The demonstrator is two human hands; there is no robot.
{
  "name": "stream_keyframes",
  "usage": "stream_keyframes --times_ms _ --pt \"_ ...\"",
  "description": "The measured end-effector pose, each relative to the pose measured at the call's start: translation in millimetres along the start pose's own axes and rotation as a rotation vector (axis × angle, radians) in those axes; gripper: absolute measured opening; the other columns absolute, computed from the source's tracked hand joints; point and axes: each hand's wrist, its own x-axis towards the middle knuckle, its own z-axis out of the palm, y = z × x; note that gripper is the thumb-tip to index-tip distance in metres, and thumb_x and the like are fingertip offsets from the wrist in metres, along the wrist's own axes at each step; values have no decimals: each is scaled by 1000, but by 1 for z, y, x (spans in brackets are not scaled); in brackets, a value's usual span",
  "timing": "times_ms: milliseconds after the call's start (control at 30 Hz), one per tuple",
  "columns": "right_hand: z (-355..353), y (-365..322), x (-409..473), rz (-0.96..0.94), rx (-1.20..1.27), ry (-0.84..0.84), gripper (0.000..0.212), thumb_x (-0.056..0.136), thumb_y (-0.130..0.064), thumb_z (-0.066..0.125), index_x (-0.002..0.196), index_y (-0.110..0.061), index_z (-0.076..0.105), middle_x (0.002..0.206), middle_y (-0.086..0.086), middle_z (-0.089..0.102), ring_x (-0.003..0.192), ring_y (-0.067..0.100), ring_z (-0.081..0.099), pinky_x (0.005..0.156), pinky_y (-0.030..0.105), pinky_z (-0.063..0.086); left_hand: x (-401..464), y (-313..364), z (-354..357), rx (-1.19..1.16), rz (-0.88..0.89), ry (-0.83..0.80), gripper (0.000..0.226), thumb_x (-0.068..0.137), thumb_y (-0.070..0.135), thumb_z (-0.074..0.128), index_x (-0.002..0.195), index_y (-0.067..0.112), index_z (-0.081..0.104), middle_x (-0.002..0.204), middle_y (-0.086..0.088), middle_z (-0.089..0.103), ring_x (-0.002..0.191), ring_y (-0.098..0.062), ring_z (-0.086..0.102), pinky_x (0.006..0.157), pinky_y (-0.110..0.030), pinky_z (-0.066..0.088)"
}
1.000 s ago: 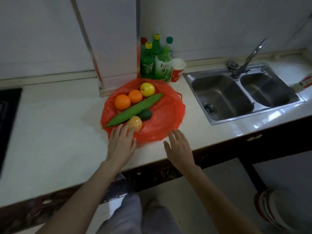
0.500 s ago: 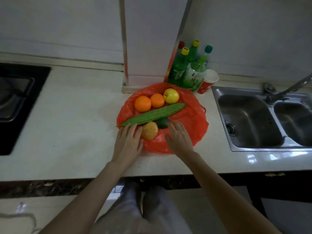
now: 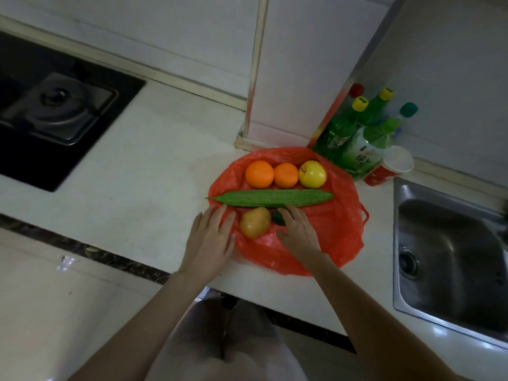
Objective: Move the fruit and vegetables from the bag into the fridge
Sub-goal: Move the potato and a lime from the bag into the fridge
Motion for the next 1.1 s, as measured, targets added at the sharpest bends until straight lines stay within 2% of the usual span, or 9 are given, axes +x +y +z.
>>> stream_keyframes --times_ms 67,200,300,500,733,833,933,1100 --pt "3 4 2 -26 -16 10 61 84 -24 63 139 -14 40 143 9 38 130 29 35 106 36 34 0 2 0 8 -17 11 50 88 32 35 122 4 59 128 -18 56 115 -40 54 94 -52 47" --pt "5 7 6 -42 -28 48 59 80 -18 65 136 -14 44 135 9 43 122 30 41 95 38 44 0 6 4 4 -49 19 43 88 24 57 125 5 56 132 -18 53 118 -40 51 96 -52 44" --pt "5 6 4 -35 -37 81 56 79 -18 67 132 -16 48 129 8 47 116 29 46 85 38 49 2 11 5 2 -47 33 44 83 21 65 124 5 57 130 -19 54 117 -40 52 95 -51 45" --pt "0 12 -14 33 76 199 46 78 -26 69 121 -19 54 118 6 53 107 27 51 71 38 53 19 25 14 9 12 -32 50 89 28 53 136 11 47 139 -15 45 129 -36 40 106 -49 34" --pt "-19 29 -49 112 154 371 48 70 -18 77 114 -13 59 111 8 57 97 29 58 61 35 52 45 45 48 42 109 -173 60 84 31 58 139 20 38 143 -7 38 130 -29 36 107 -42 31" --pt "-26 34 -64 139 161 418 49 70 -17 77 115 -15 60 111 6 58 97 27 58 60 35 54 55 48 60 61 126 -217 61 82 26 61 138 22 37 141 -4 38 124 -28 41 101 -40 37" --pt "-32 40 -74 118 176 453 48 70 -13 76 115 -12 60 113 8 58 98 27 58 66 36 55 61 45 69 58 104 -264 63 83 22 61 140 21 34 143 -5 34 120 -31 43 93 -42 44" --pt "-34 43 -77 61 194 473 49 70 -12 77 116 -12 60 113 8 59 97 26 59 67 34 56 64 41 73 37 63 -244 68 79 30 65 140 26 36 142 -4 36 115 -32 47 87 -40 47"
